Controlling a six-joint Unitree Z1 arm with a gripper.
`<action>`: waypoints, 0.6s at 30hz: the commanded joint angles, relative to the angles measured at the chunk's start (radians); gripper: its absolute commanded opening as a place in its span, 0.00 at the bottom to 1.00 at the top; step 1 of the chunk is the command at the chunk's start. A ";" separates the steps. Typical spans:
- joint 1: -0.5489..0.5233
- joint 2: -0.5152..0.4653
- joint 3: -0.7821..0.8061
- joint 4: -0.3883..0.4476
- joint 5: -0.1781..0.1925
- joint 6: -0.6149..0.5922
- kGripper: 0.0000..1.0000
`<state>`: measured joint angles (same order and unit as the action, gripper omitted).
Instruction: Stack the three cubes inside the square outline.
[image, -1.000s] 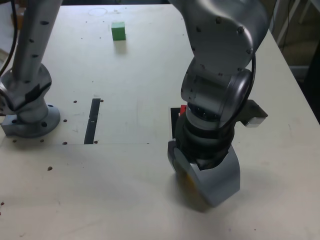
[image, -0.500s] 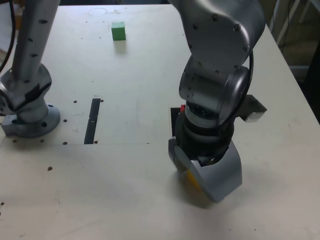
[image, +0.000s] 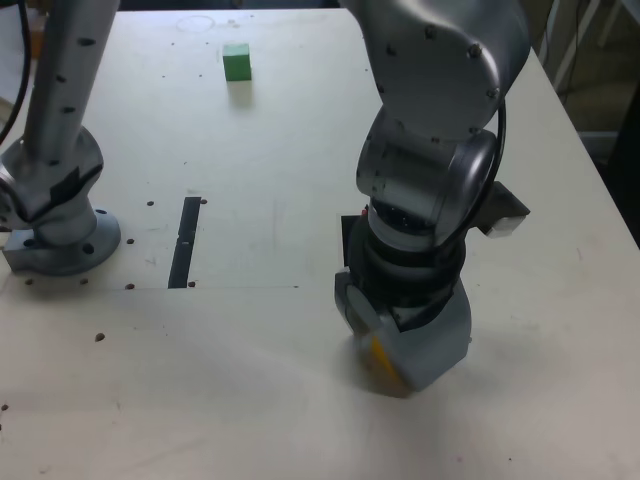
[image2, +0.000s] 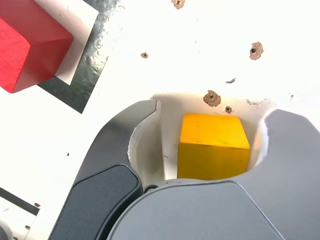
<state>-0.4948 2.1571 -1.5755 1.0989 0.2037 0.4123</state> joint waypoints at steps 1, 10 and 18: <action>0.002 -0.011 -0.002 0.009 0.002 -0.001 0.32; 0.002 -0.012 -0.018 0.044 -0.004 -0.002 0.26; 0.002 -0.014 -0.068 0.108 0.004 -0.013 0.26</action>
<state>-0.4948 2.1512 -1.6302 1.1944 0.2040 0.4027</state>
